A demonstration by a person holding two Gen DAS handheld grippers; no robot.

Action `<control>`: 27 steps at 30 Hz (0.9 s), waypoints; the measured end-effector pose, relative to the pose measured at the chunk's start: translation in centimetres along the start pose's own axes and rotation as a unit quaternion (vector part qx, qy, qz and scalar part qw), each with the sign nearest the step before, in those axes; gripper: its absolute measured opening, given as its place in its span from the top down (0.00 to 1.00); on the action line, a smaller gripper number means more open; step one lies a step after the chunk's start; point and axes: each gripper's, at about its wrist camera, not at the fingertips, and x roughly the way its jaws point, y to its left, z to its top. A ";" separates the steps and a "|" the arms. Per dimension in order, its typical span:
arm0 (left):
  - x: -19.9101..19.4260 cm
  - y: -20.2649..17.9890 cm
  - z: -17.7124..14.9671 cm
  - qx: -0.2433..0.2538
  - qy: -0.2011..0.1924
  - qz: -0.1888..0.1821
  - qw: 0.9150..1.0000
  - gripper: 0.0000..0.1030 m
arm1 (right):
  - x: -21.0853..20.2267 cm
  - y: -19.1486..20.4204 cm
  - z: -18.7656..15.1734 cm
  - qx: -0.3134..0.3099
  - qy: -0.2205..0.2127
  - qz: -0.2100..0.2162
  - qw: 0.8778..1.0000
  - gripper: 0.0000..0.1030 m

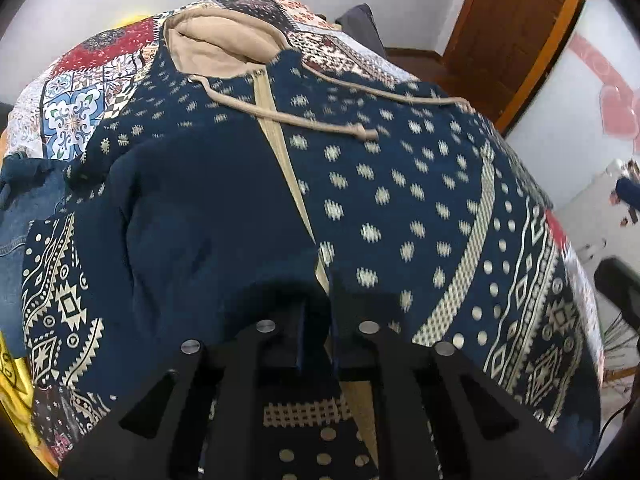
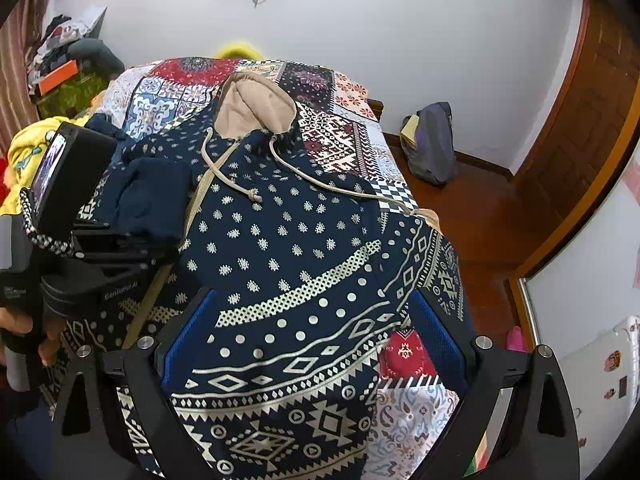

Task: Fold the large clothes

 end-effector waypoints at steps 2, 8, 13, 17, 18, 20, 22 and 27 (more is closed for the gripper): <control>-0.7 -0.2 -0.6 0.009 0.005 -0.010 1.000 0.80 | -0.3 0.1 0.0 -0.006 0.000 -0.001 1.000 0.09; -5.5 0.7 -2.1 0.008 -0.032 -0.008 0.999 0.69 | -1.1 2.0 0.7 -0.036 -0.005 0.010 0.999 0.09; -10.2 4.4 -2.8 -0.014 -0.082 0.009 0.996 0.57 | -1.7 5.2 2.2 -0.072 -0.020 0.019 0.997 0.09; -12.1 9.0 -3.2 -0.040 -0.099 0.038 0.994 0.57 | -1.5 8.0 3.5 -0.104 -0.028 0.035 0.994 0.09; -12.4 10.5 -3.6 -0.048 -0.099 0.049 0.993 0.57 | -1.2 9.0 3.9 -0.114 -0.029 0.044 0.992 0.09; -12.4 12.7 -4.3 -0.060 -0.095 0.062 0.992 0.57 | -0.7 10.4 4.5 -0.127 -0.027 0.057 0.990 0.09; -12.2 14.7 -5.0 -0.073 -0.088 0.071 0.991 0.57 | 0.4 12.0 5.1 -0.139 -0.018 0.071 0.988 0.09; -10.7 18.8 -6.8 -0.103 -0.070 0.084 0.989 0.57 | 3.4 15.6 5.8 -0.169 0.009 0.090 0.981 0.10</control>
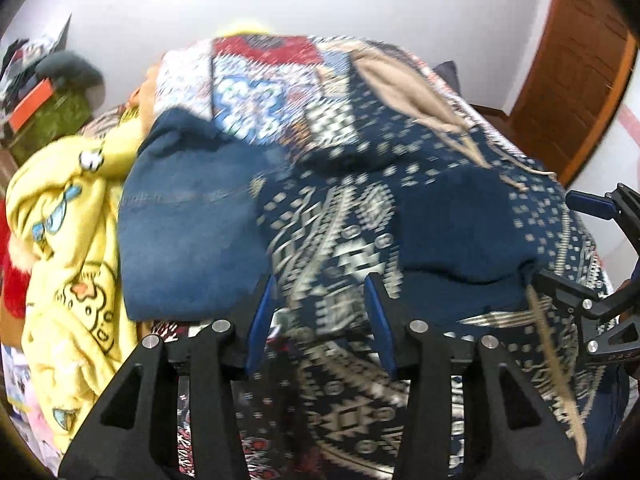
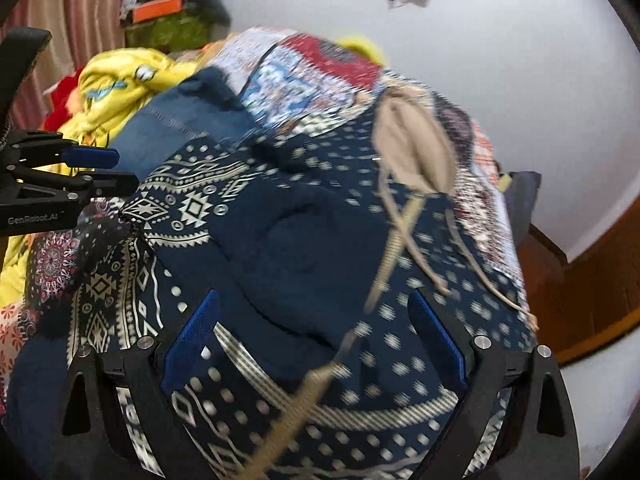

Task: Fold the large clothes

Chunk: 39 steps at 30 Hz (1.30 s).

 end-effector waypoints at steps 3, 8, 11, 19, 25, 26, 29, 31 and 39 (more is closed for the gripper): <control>1.4 1.4 -0.6 -0.010 0.012 0.001 1.000 0.57 | 2.4 1.9 0.9 -0.015 0.016 0.018 1.000 0.10; 3.2 2.2 -1.3 -0.018 0.023 -0.003 1.000 0.57 | 5.1 4.2 1.6 -0.038 0.032 0.033 0.998 0.27; 3.8 2.3 -1.5 -0.017 0.027 -0.005 0.999 0.57 | 6.8 5.1 1.8 -0.040 0.048 0.038 0.997 0.36; 5.0 1.9 -2.0 -0.017 0.039 -0.005 0.999 0.57 | 8.1 5.2 1.7 -0.046 0.043 -0.001 0.998 0.72; 4.1 1.6 -1.4 -0.019 0.032 0.005 0.999 0.57 | 6.4 2.5 2.1 -0.005 0.027 0.023 0.999 0.90; 3.7 1.7 -1.1 -0.020 0.026 0.007 0.999 0.57 | 5.5 1.8 2.2 0.005 0.014 0.023 1.000 0.90; 2.9 1.9 -0.4 -0.029 0.018 0.014 0.999 0.57 | 2.6 -0.4 2.5 0.033 -0.018 0.015 0.999 0.91; 3.2 1.8 -0.3 -0.033 0.026 0.019 0.999 0.57 | 0.5 -2.3 2.7 0.055 -0.040 0.013 0.998 0.91; 4.0 -0.5 -1.6 -0.018 0.047 0.022 0.998 0.57 | -4.4 -9.2 0.6 0.138 -0.084 -0.010 0.987 0.91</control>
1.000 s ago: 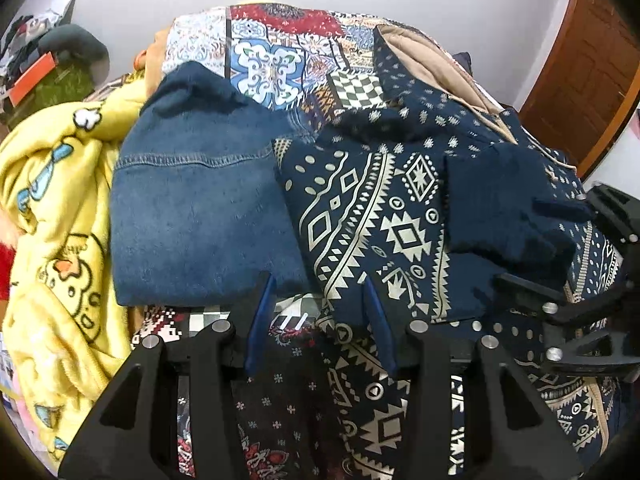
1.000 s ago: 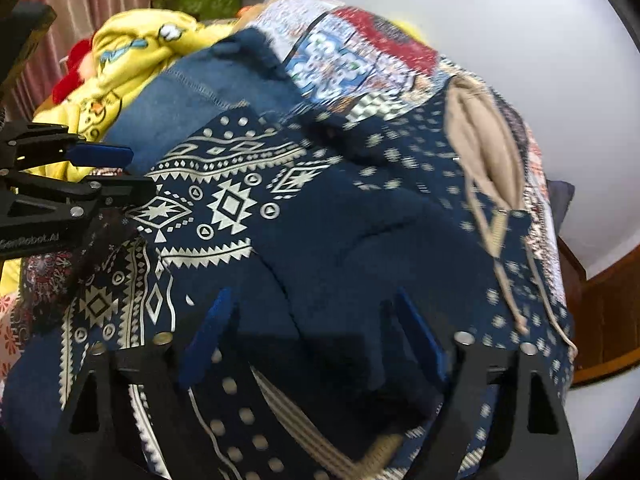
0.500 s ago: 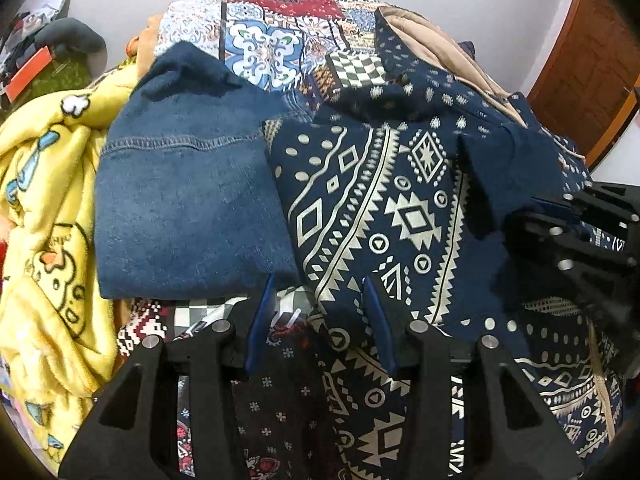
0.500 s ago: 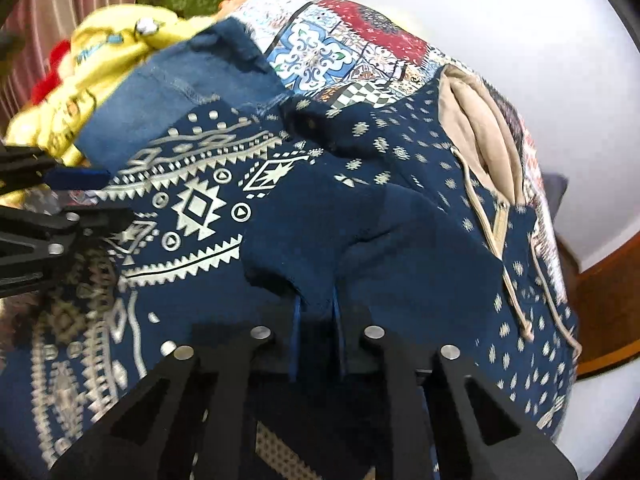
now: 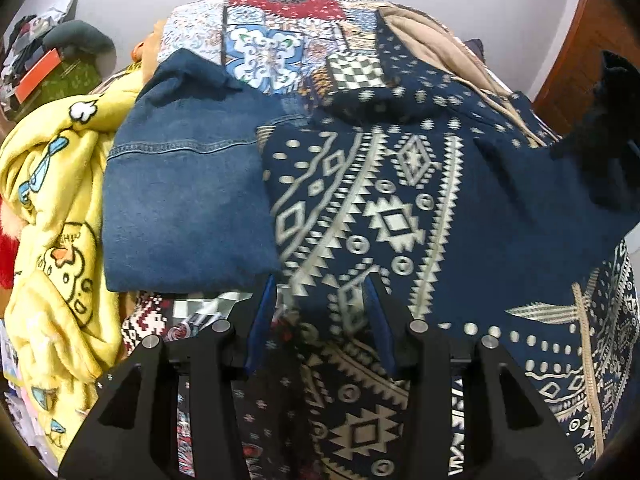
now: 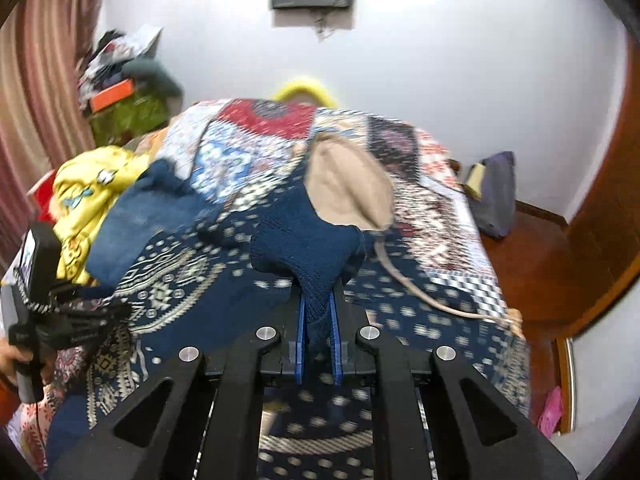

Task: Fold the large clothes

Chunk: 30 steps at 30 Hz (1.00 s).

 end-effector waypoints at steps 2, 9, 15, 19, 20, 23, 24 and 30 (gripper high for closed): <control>-0.1 -0.7 0.1 0.007 -0.002 0.007 1.000 0.57 | -0.3 -1.8 -0.2 0.018 0.001 -0.004 1.000 0.91; 2.2 -1.7 -0.3 0.014 0.022 0.026 0.999 0.54 | 2.2 -6.1 -3.8 0.084 0.056 0.006 0.995 0.91; 2.6 -1.9 -0.9 0.014 0.017 0.032 0.999 0.49 | 4.5 -8.5 -7.9 0.122 0.111 0.004 0.986 0.91; 2.7 -1.8 -1.0 0.007 0.021 0.029 0.999 0.49 | 4.7 -9.0 -9.2 0.116 0.126 -0.018 0.985 0.88; 2.6 -1.8 -1.0 0.006 0.021 0.029 0.999 0.49 | 4.7 -9.1 -9.4 0.111 0.129 -0.034 0.985 0.84; 2.9 -1.8 -0.8 0.003 0.023 0.030 0.999 0.48 | 4.2 -9.4 -10.0 0.093 0.140 -0.067 0.984 0.81; 2.9 -1.7 -0.7 0.002 0.023 0.032 0.999 0.48 | 4.0 -9.5 -10.2 0.092 0.148 -0.067 0.982 0.80; 2.0 -2.3 -0.2 0.010 0.033 0.037 0.999 0.49 | 0.6 -11.4 -10.5 0.103 0.157 -0.060 0.980 0.76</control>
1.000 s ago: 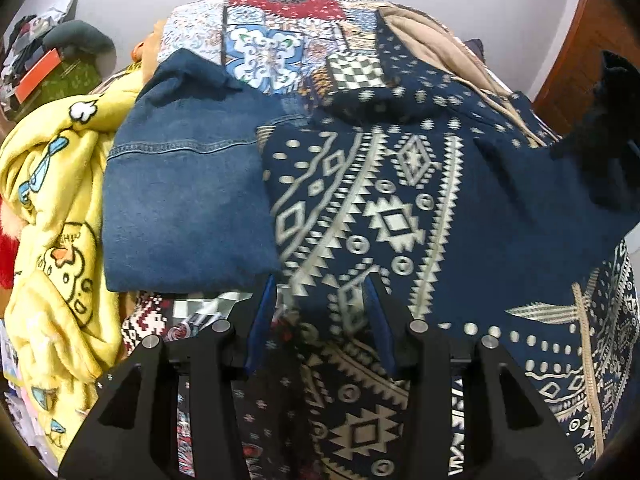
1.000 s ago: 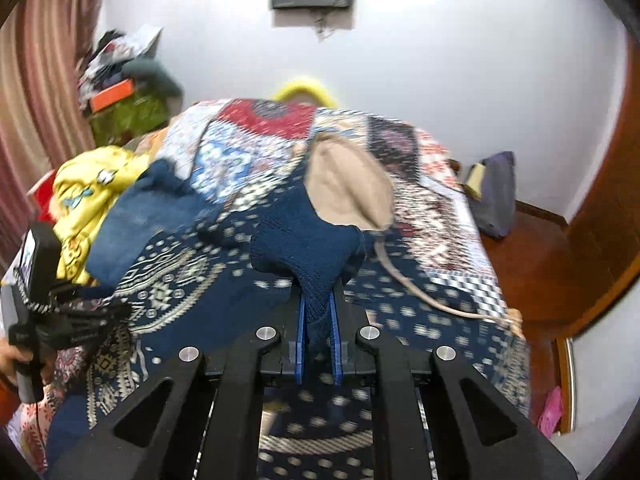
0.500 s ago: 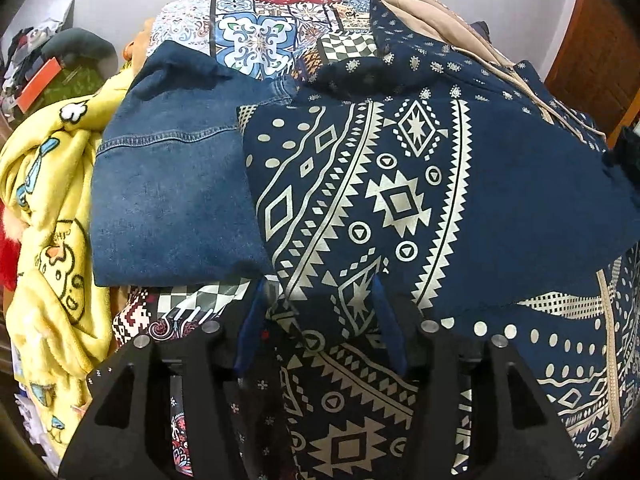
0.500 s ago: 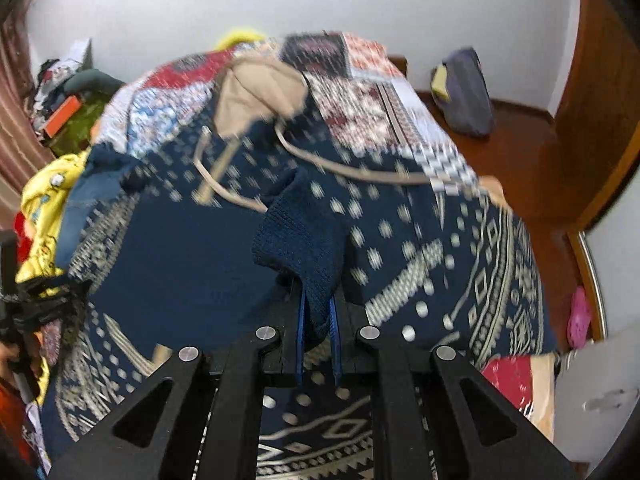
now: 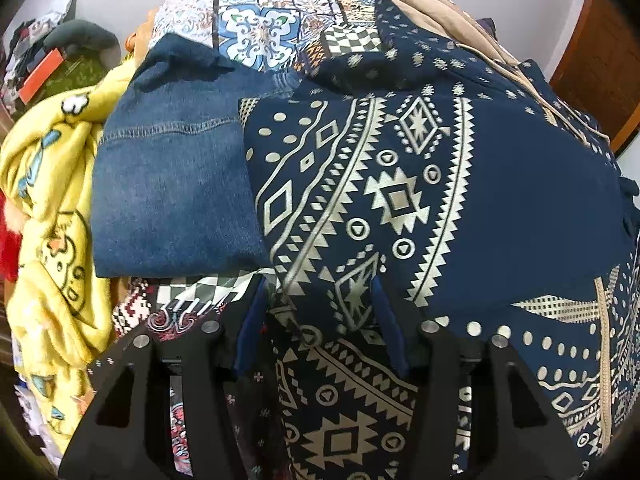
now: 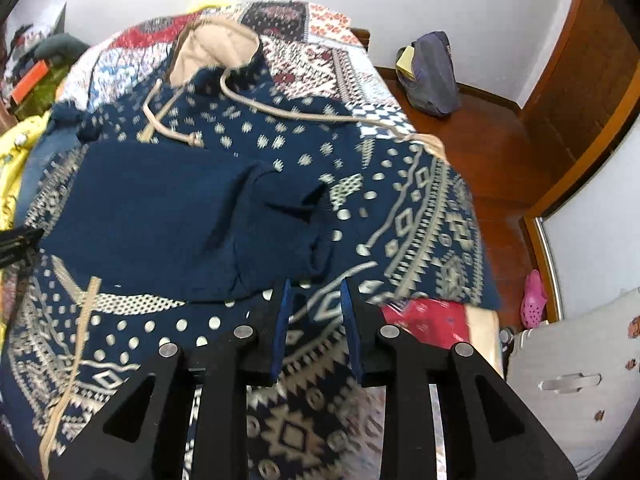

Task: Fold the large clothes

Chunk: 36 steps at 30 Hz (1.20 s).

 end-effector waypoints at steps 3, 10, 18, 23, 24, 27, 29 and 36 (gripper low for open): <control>-1.7 -0.8 0.5 0.012 -0.015 0.000 1.000 0.49 | -2.3 -1.8 -0.1 0.034 -0.018 0.021 0.999 0.65; -7.2 -3.9 3.0 0.033 -0.074 -0.026 0.996 0.48 | -6.1 -6.5 0.1 0.094 -0.061 -0.008 0.994 0.42; -9.7 -8.5 4.8 0.048 -0.105 -0.084 0.990 0.34 | -3.6 -10.9 -1.6 0.167 -0.027 0.012 0.985 0.41; -8.1 -11.6 4.6 0.071 -0.086 -0.092 0.990 0.34 | 0.4 -13.4 -3.1 0.229 0.014 0.040 0.973 0.41; -7.7 -12.1 4.6 0.075 -0.082 -0.091 0.990 0.34 | 1.3 -13.8 -3.3 0.242 0.023 0.045 0.969 0.41; -6.3 -12.9 4.4 0.080 -0.072 -0.095 0.990 0.34 | 3.9 -15.1 -3.8 0.283 0.049 0.070 0.955 0.41; -5.3 -13.4 4.3 0.081 -0.064 -0.098 0.990 0.34 | 4.9 -15.5 -4.0 0.303 0.053 0.084 0.948 0.41; -3.6 -13.6 4.1 0.076 -0.051 -0.102 0.991 0.34 | 7.5 -17.6 -3.9 0.390 0.029 0.131 0.911 0.39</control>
